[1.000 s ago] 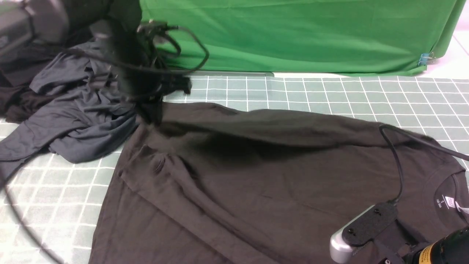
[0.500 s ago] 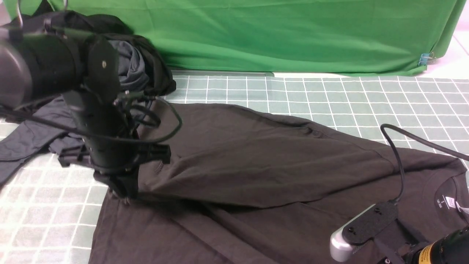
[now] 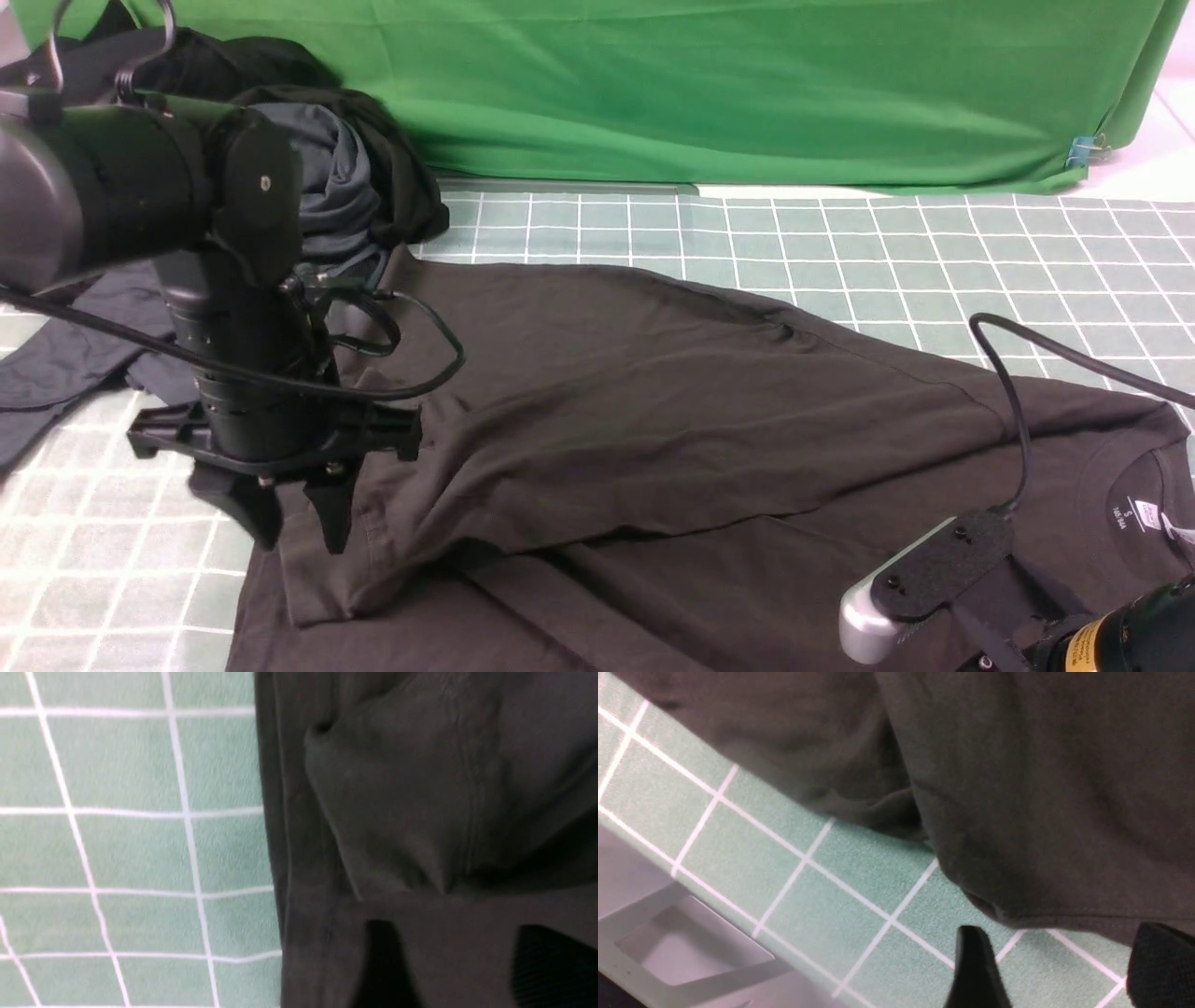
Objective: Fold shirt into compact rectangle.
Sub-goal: 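Fold the left side of the dark shirt inward over its body with the left gripper, then grasp the near edge of the shirt at its hem and shoulder corners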
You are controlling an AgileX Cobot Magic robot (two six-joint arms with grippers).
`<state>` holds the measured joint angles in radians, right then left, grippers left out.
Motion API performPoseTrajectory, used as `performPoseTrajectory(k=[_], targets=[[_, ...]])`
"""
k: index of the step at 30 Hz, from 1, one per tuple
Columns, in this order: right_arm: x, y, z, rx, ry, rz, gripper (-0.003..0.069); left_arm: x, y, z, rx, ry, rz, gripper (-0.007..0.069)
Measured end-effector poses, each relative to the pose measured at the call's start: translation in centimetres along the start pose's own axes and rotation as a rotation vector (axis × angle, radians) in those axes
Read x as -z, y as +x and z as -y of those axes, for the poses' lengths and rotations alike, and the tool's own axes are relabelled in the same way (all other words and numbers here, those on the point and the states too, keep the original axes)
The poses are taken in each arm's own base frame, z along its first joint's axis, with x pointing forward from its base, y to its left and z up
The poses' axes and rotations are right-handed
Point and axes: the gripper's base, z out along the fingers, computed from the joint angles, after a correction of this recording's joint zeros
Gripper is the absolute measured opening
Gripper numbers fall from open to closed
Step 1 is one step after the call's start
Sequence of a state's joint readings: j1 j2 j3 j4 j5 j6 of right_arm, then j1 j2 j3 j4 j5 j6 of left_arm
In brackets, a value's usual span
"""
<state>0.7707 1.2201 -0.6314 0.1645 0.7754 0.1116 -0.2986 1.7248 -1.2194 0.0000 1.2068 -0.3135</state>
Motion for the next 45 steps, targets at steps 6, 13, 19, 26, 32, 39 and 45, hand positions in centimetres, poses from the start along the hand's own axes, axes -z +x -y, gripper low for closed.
performPoseTrajectory(k=[6, 13, 19, 26, 32, 39, 45], targets=[[0.0, 0.0, 0.0, 0.001, -0.001, 0.005, 0.0415, -2.1, 3.6, -0.8, 0.013, 0.003, -0.111, 0.0566], [0.0, -0.2, 0.0, 0.025, -0.002, 0.021, 0.0415, -5.2, 8.9, -2.5, 0.023, -0.027, -0.21, 0.0582], [0.0, -0.2, 0.0, 0.047, -0.002, 0.023, 0.0415, -8.0, 11.8, -3.1, 0.057, -0.003, -0.23, 0.0566], [1.3, -0.9, -0.3, 0.114, -0.004, 0.006, 0.0415, -8.5, 12.6, -3.2, 0.073, 0.025, -0.218, 0.0405], [1.9, -1.0, -0.4, 0.193, -0.007, -0.044, 0.0415, -8.5, 12.7, -3.2, 0.065, 0.027, -0.226, 0.0066], [0.4, -0.7, -1.0, 0.244, -0.011, -0.165, 0.0451, -7.8, 13.1, -3.6, 0.017, -0.007, -0.223, 0.0018], [-3.0, -1.4, -3.4, 0.343, -0.017, -0.212, 0.0598, -4.7, 14.4, -4.1, 0.01, 0.031, -0.084, 0.0017]])
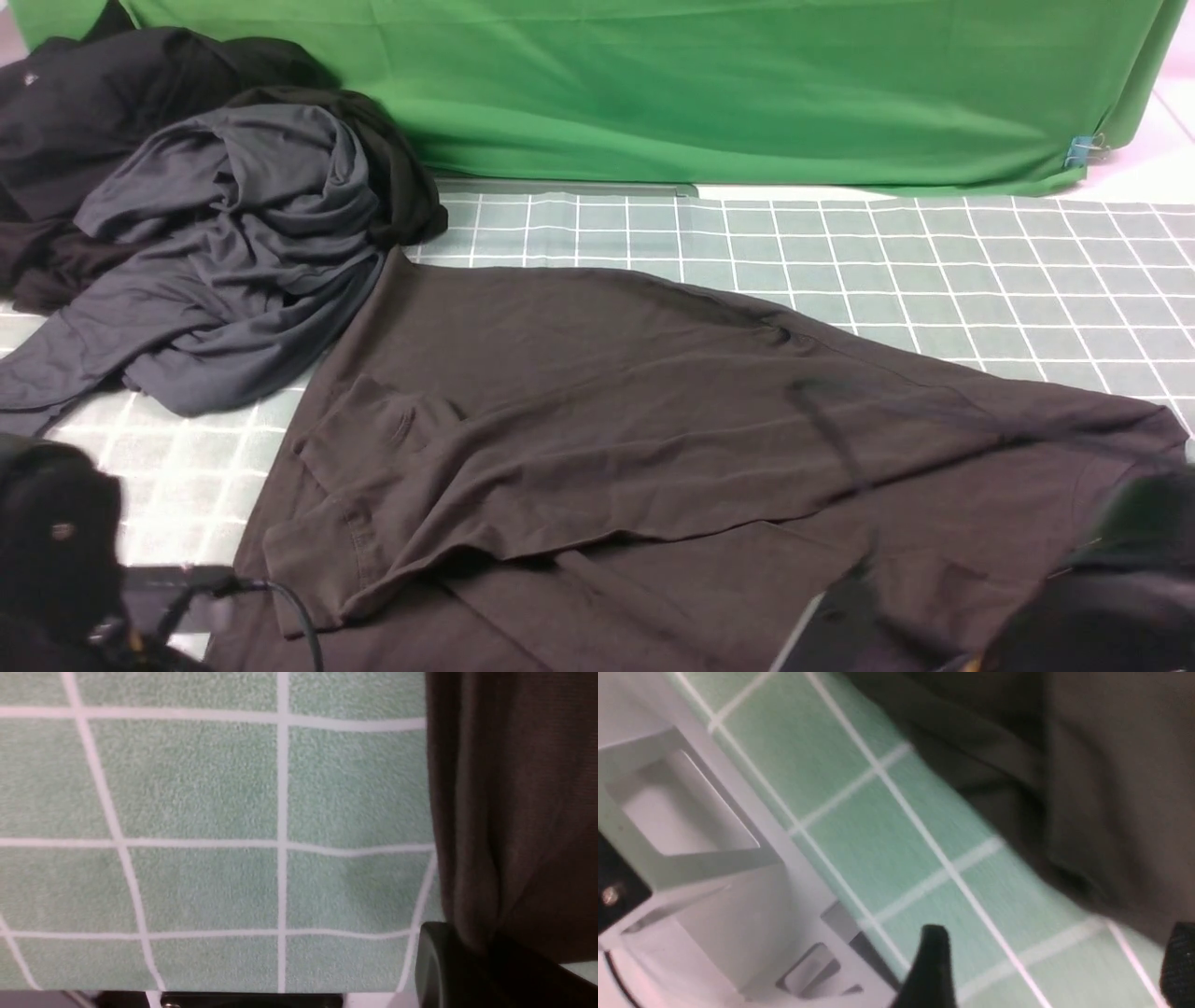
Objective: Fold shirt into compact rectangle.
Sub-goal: 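Grasp the near edge of the shirt at its hem and shoulder corners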
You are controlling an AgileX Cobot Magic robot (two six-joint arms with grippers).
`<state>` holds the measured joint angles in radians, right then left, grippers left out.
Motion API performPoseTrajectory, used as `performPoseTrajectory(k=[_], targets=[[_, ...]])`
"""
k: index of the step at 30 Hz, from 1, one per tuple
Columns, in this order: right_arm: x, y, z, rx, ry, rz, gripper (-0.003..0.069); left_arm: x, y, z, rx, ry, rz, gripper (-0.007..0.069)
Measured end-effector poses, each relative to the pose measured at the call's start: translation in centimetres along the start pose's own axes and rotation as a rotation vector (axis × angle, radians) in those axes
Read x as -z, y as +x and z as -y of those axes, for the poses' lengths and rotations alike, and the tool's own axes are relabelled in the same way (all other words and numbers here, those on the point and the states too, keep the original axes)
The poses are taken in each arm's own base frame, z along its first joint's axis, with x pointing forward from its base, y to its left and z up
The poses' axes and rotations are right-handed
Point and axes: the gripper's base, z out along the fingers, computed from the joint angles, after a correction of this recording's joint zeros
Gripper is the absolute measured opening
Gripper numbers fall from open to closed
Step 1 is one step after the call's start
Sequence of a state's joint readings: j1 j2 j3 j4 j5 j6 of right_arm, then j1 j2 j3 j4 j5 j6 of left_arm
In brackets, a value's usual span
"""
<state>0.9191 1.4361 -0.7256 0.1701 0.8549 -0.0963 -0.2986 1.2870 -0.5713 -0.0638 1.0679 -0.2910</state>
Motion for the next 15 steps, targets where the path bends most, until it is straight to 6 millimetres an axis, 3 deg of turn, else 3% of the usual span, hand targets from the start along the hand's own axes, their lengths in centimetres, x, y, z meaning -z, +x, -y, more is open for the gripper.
performPoseTrajectory(k=[6, 9, 10, 12, 13, 15], targets=[[-3.3, -1.2, 0.4, -0.022, 0.037, -0.073, 0.0549, 1.5, 1.1, -0.3, 0.014, 0.026, 0.07, 0.0017], [-3.6, -1.5, 0.5, -0.007, 0.053, -0.087, 0.0457, 1.7, 1.4, -0.3, 0.017, 0.036, 0.077, 0.0017], [-3.6, -1.6, 0.6, 0.005, 0.064, -0.094, 0.0387, 1.8, 1.5, -0.3, 0.018, 0.041, 0.077, 0.0017], [-3.5, -1.5, 0.8, 0.024, 0.087, -0.106, 0.0158, 2.2, 2.1, -0.3, 0.022, 0.054, 0.065, 0.0017], [-3.5, -1.5, 0.8, 0.022, 0.088, -0.105, 0.0158, 2.2, 2.1, -0.3, 0.022, 0.055, 0.068, 0.0017], [-3.0, -0.5, 0.5, -0.02, 0.07, -0.116, 0.004, 3.3, 2.8, -0.2, 0.025, 0.086, 0.082, 0.0017]])
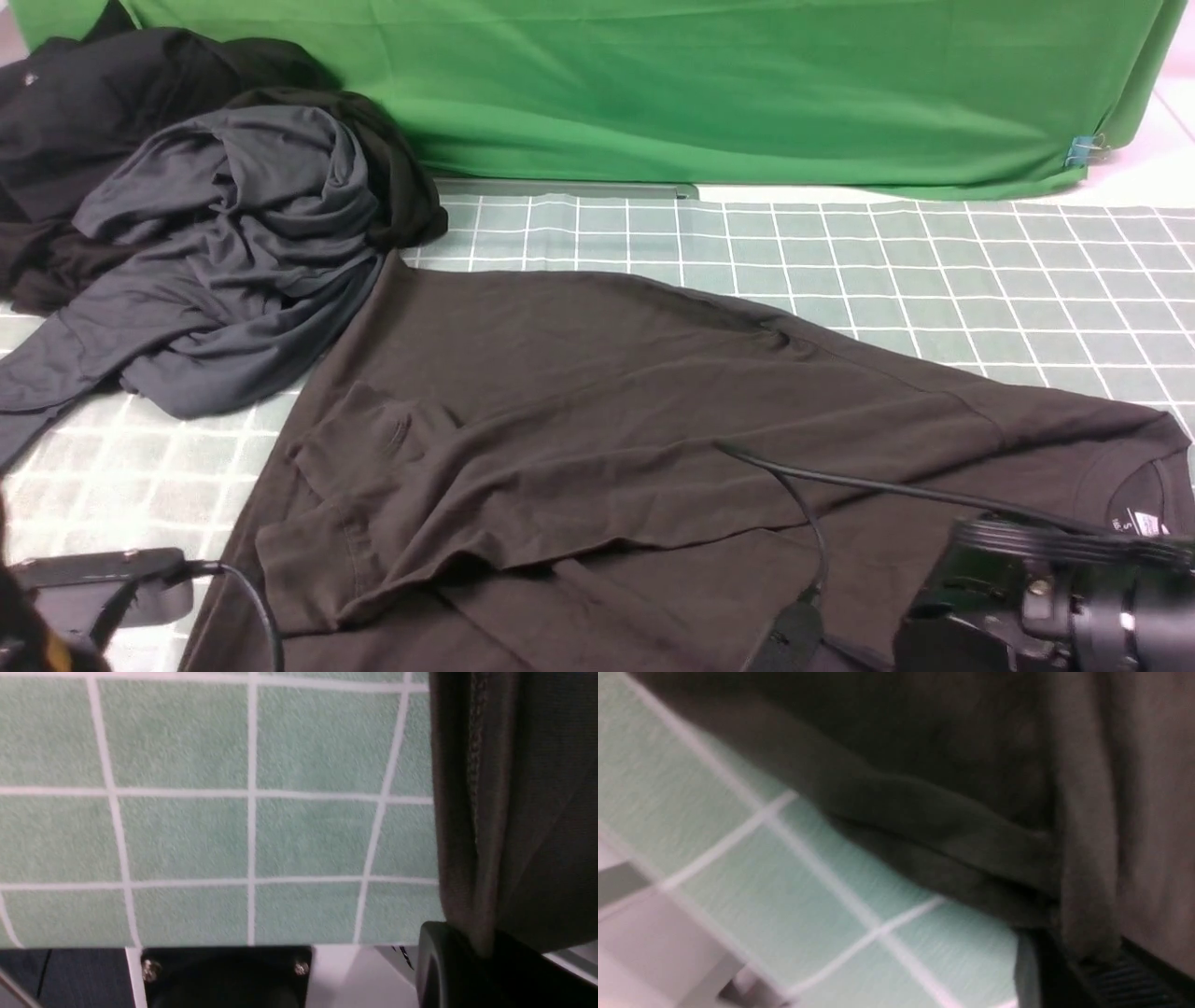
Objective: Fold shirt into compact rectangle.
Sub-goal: 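Grasp the near edge of the shirt at its hem and shoulder corners, then fold the black garment in half by bringing its near edge over to the far edge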
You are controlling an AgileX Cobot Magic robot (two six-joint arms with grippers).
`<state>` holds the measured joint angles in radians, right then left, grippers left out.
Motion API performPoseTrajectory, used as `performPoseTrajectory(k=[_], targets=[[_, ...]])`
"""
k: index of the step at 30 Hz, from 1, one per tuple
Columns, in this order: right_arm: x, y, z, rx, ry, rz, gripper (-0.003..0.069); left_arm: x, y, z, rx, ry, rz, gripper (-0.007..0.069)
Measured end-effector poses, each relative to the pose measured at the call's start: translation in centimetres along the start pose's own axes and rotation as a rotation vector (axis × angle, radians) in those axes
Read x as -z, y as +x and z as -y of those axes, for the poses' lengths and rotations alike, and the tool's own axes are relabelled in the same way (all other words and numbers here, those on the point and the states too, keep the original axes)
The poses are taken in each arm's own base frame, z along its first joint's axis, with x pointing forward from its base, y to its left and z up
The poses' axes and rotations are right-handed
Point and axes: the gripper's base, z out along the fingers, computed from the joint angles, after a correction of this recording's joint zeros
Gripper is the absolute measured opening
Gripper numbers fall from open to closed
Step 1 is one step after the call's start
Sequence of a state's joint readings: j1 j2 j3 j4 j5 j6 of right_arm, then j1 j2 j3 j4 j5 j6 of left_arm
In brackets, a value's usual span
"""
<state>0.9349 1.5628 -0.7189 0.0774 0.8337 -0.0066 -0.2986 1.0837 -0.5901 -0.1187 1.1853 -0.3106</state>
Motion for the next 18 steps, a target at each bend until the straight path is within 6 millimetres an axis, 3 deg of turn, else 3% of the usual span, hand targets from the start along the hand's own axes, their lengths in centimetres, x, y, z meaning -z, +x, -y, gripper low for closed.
performPoseTrajectory(k=[4, 10, 15, 18], targets=[[2.1, 2.2, -0.2, -0.056, -0.017, 0.031, 0.0021, 2.4, 0.8, 0.6, 0.005, 0.102, 0.093, 0.0017], [7.4, 6.6, -0.2, -0.106, -0.03, 0.148, 0.0018, 7.2, 1.2, 1.5, 0.002, 0.229, 0.271, 0.0017], [10.1, 7.5, 0.1, -0.118, 0.008, 0.223, 0.0018, 9.8, -0.1, 1.6, -0.006, 0.187, 0.366, 0.0017], [11.8, 6.7, 1.4, -0.123, 0.099, 0.256, 0.0018, 11.5, -2.5, 1.7, -0.005, 0.097, 0.417, 0.0017]])
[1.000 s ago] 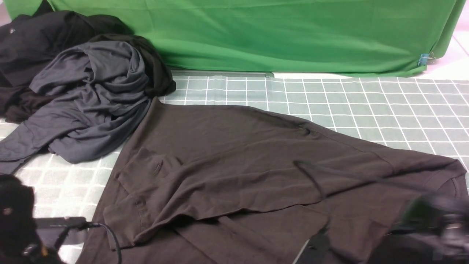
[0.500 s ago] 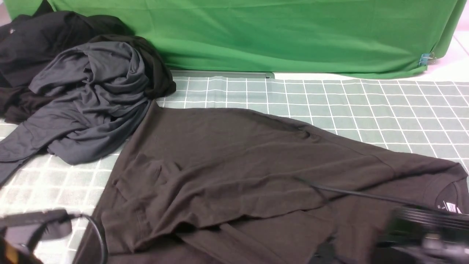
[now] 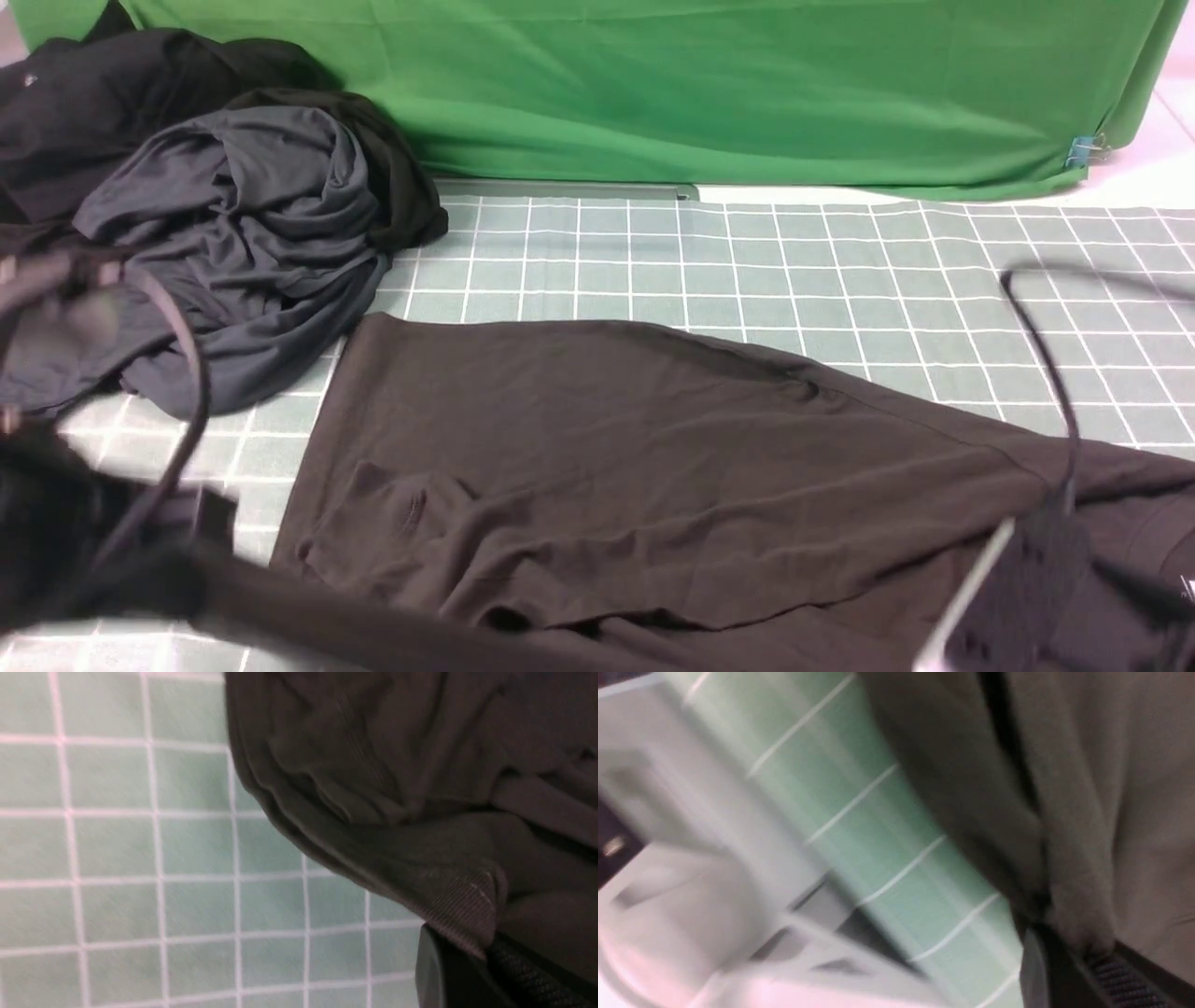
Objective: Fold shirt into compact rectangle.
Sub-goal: 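Fold the black garment in half by bringing its near edge over to the far edge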
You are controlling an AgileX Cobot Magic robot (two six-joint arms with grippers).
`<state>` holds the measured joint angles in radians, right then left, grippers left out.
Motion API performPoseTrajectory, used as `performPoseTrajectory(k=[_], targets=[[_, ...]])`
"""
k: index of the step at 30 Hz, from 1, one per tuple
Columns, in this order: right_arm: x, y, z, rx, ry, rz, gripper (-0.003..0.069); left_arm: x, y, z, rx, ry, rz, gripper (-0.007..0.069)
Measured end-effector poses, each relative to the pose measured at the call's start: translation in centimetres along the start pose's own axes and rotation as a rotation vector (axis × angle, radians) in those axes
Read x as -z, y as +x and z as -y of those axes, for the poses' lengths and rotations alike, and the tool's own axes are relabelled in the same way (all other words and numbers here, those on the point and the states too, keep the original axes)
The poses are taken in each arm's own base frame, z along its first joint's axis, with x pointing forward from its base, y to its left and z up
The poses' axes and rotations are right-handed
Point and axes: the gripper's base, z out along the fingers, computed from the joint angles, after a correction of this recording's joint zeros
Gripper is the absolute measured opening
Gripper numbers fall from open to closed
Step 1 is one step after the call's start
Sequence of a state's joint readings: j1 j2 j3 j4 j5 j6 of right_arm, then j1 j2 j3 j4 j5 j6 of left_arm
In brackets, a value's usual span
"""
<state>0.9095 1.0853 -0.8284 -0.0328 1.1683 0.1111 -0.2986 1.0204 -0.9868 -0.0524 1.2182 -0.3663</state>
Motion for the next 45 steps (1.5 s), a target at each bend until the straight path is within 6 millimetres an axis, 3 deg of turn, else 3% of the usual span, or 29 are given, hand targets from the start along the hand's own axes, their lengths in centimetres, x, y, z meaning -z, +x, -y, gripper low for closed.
performPoseTrajectory(k=[5, 7, 9, 12, 13, 15, 22, 24, 31, 35, 38, 39, 41, 45], targets=[[0.2, -2.2, 2.3, -0.023, 0.054, 0.022, 0.0015, -1.0, -4.2, 0.8, -0.013, -0.093, 0.014, 0.0017], [-0.4, -4.0, 4.7, -0.049, 0.082, 0.038, 0.0015, -2.1, -7.0, 1.5, -0.027, -0.134, 0.015, 0.0017], [-0.7, -4.8, 5.8, -0.07, 0.093, 0.047, 0.0015, -2.5, -8.1, 1.8, -0.032, -0.146, 0.017, 0.0017], [-1.8, -7.5, 9.7, -0.104, 0.128, 0.066, 0.0015, -5.2, -12.3, 2.9, -0.04, -0.185, 0.003, 0.0017], [-2.0, -7.5, 9.8, -0.104, 0.128, 0.058, 0.0014, -5.3, -12.5, 2.9, -0.04, -0.185, 0.001, 0.0017], [-3.0, -9.4, 12.3, -0.116, 0.142, 0.055, 0.0014, -7.9, -15.1, 2.9, -0.009, -0.187, -0.033, 0.0017], [-6.0, -14.3, 16.5, -0.116, 0.161, 0.086, 0.0014, -13.4, -20.8, 0.7, 0.092, -0.168, -0.072, 0.0017], [-8.2, -16.8, 18.0, -0.115, 0.165, 0.09, 0.0014, -16.2, -22.9, -0.4, 0.124, -0.164, -0.083, 0.0017], [-13.2, -20.1, 19.7, -0.103, 0.168, 0.081, 0.0018, -20.5, -24.9, -1.3, 0.129, -0.176, -0.083, 0.0017], [-15.3, -21.3, 20.3, -0.098, 0.176, 0.098, 0.0103, -22.8, -25.2, -1.6, 0.1, -0.184, -0.083, 0.0039], [-15.7, -21.4, 20.5, -0.121, 0.18, 0.112, 0.023, -23.2, -25.5, -1.8, 0.083, -0.198, -0.049, 0.0106], [-15.7, -21.4, 20.5, -0.123, 0.18, 0.111, 0.0239, -23.2, -25.5, -1.9, 0.083, -0.2, -0.046, 0.0119], [-15.1, -21.3, 20.5, -0.168, 0.181, 0.116, 0.0364, -22.9, -26.0, -2.1, 0.095, -0.229, -0.004, 0.022], [-12.9, -20.9, 20.4, -0.201, 0.18, 0.1, 0.042, -22.0, -26.6, -2.3, 0.093, -0.268, 0.022, 0.0351]])
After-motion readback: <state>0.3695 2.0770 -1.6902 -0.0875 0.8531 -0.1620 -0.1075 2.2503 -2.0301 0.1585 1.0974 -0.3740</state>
